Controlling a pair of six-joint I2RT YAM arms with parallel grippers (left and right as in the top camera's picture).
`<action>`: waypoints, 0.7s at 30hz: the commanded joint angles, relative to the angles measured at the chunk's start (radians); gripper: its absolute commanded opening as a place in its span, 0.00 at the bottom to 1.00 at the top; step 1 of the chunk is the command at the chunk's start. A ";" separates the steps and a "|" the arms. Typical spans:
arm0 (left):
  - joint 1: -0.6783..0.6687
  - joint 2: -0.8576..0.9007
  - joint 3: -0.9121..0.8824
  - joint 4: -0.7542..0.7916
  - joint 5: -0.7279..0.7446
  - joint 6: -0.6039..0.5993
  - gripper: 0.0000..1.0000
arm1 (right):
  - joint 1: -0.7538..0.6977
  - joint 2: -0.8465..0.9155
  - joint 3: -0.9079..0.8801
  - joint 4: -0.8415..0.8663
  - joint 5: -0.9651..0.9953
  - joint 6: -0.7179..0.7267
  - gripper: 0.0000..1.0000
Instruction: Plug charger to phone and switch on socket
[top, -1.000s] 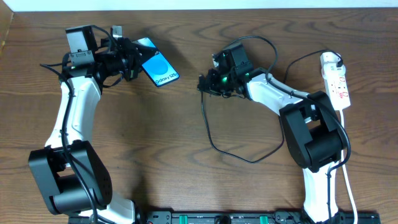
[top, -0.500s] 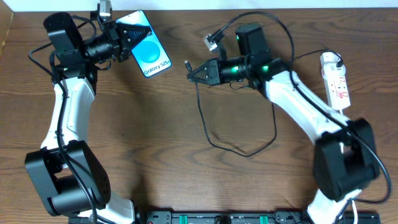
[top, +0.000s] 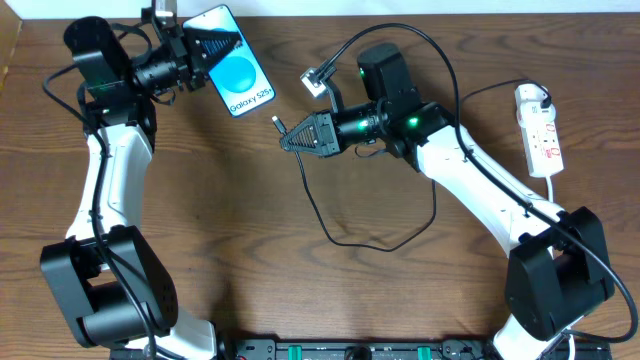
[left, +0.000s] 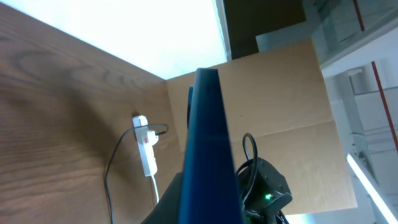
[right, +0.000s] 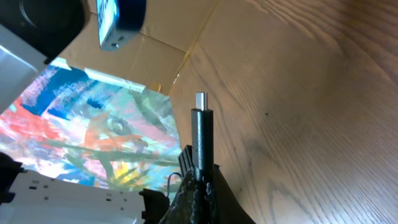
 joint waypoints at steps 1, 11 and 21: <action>0.003 -0.007 0.026 0.043 0.009 -0.088 0.07 | 0.004 -0.040 0.012 0.023 -0.048 0.004 0.01; 0.003 -0.007 0.026 0.044 0.020 -0.104 0.07 | 0.029 -0.045 0.012 0.119 -0.074 0.050 0.01; 0.003 -0.007 0.026 0.044 0.013 -0.099 0.07 | 0.046 -0.046 0.012 0.145 -0.085 0.057 0.01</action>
